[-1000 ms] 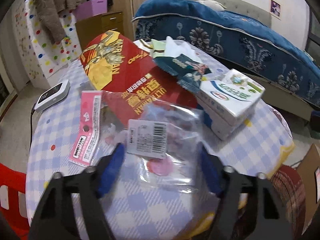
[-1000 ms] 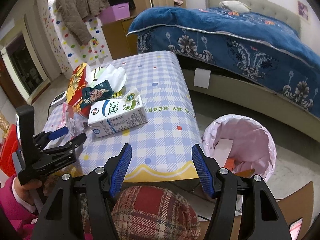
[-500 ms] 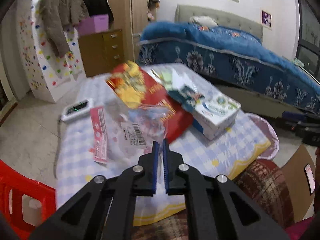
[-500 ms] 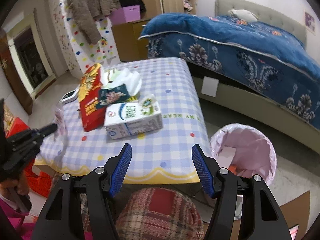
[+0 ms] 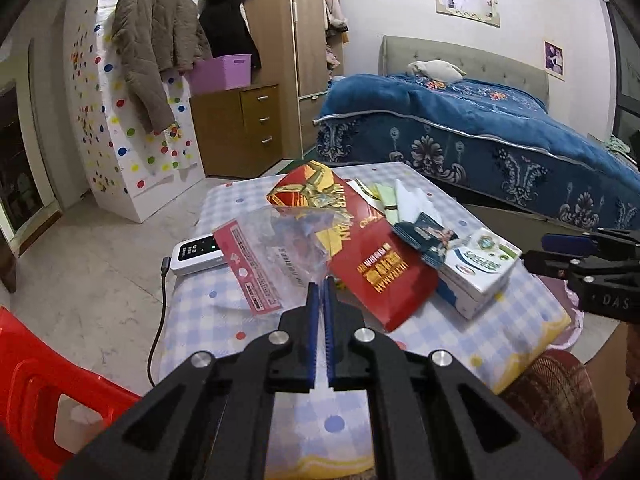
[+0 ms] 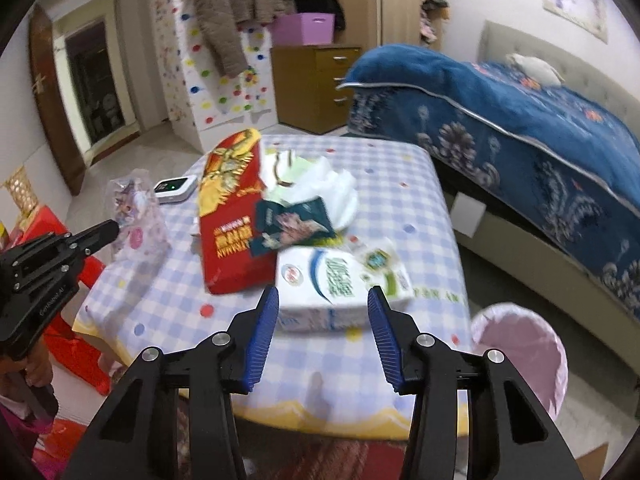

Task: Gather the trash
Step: 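Grasp the teal candy wrapper with the right gripper while the left grasps the clear plastic bag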

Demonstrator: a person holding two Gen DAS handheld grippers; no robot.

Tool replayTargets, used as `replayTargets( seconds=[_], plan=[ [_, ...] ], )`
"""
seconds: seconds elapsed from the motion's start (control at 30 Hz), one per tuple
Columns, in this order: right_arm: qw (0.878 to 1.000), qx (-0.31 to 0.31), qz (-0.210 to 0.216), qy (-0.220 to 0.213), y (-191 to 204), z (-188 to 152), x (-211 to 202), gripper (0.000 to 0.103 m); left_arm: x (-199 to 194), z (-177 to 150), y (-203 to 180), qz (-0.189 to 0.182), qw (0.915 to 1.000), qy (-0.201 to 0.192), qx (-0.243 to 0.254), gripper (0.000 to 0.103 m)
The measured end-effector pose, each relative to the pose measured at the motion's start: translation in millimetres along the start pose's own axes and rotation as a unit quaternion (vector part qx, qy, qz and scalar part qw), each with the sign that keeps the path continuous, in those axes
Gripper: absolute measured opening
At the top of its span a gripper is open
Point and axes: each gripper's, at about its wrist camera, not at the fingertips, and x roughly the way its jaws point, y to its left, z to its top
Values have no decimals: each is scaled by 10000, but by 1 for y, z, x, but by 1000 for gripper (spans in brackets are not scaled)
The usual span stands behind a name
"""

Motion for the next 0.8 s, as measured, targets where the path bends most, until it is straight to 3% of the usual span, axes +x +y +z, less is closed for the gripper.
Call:
replayTargets(
  seconds=[0.13, 0.23, 0.33, 0.8],
  plan=[
    [9999, -74, 114, 84, 12, 14, 22, 49, 8, 1, 2, -59, 10000, 0, -61, 1],
    [9998, -111, 106, 151, 17, 21, 37, 59, 10, -2, 1, -120, 9999, 4, -47, 1],
    [9995, -197, 58, 257, 23, 25, 53, 61, 11, -5, 2, -162, 9998, 42, -85, 1],
    [9964, -662, -249, 470, 52, 26, 87, 55, 8, -6, 3, -178, 9997, 47, -138, 1]
  ],
)
